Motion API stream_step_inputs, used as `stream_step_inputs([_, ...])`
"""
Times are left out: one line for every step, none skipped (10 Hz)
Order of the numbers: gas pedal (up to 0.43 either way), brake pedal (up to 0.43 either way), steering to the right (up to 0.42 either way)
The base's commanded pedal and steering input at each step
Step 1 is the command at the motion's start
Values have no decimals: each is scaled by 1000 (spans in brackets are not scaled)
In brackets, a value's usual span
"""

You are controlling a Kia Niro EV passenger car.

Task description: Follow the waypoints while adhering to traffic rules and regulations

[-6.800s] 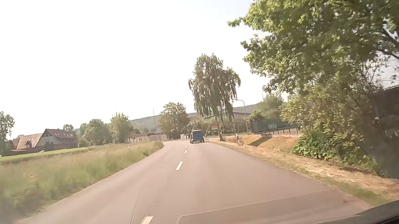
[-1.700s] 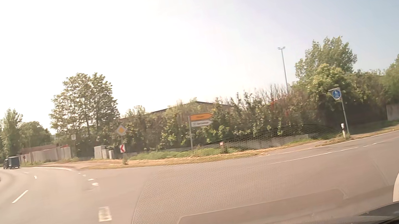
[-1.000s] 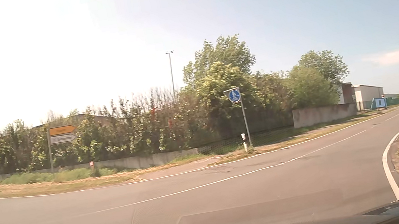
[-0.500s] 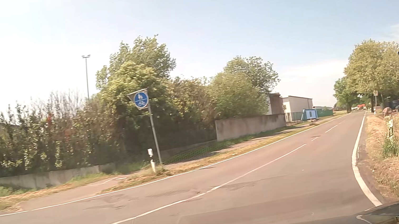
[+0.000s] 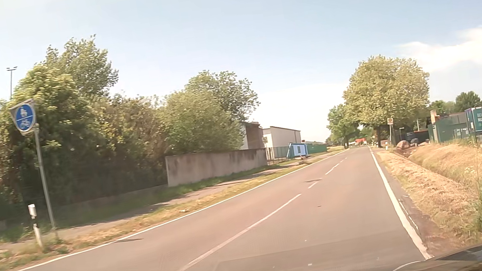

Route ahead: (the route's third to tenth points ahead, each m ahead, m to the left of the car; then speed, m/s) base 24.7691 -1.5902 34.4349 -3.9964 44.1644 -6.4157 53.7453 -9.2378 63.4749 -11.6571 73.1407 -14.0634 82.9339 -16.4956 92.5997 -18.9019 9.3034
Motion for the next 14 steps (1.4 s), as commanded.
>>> stream_step_inputs([421,0,171])
stream_step_inputs([441,0,147])
stream_step_inputs([441,0,122])
stream_step_inputs([488,0,100])
stream_step_inputs([488,0,85])
stream_step_inputs([488,0,76])
stream_step_inputs([488,0,64])
stream_step_inputs([488,0,49])
stream_step_inputs([480,0,40])
stream_step_inputs([480,0,27])
stream_step_inputs([480,0,20])
stream_step_inputs([480,0,13])
stream_step_inputs([480,0,11])
stream_step_inputs([480,0,9])
